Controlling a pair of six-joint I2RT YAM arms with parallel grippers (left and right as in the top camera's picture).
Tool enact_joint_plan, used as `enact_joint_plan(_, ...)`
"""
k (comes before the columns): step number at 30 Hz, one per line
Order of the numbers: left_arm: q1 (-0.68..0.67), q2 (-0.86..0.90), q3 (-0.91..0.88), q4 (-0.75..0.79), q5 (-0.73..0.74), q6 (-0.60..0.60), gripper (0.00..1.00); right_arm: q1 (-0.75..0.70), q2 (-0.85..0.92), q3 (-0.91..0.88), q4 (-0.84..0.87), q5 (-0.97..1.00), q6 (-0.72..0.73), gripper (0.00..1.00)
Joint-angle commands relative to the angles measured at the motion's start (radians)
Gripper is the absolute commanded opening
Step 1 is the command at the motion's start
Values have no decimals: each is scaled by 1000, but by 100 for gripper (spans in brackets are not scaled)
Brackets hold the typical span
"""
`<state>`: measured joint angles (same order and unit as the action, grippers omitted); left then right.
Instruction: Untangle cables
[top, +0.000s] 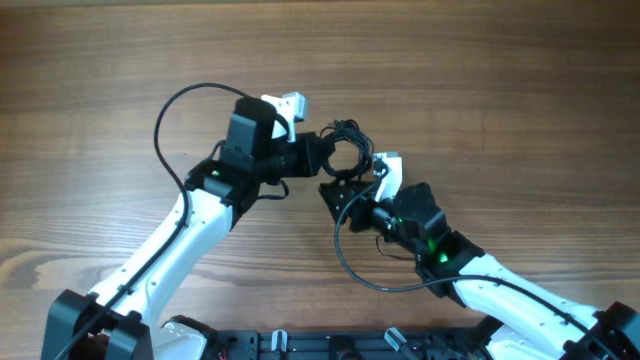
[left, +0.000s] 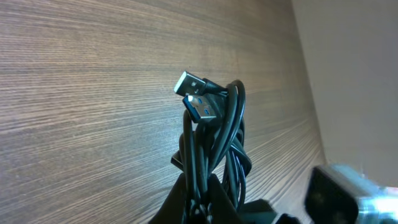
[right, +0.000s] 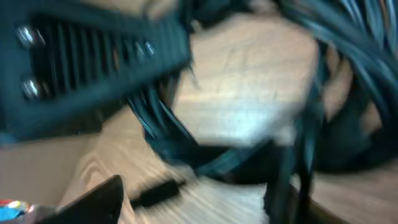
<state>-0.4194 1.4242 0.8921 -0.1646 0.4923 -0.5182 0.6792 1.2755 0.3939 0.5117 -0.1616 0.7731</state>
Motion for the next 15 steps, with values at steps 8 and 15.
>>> enact_joint_plan(8, 2, 4, 6, 5, -106, 48, 4, 2, 2, 38, -44, 25, 14, 5)
enact_joint_plan(15, 111, 4, 6, 3, -108, 304, 4, -14, -76, 38, -102, -286, 58, 5)
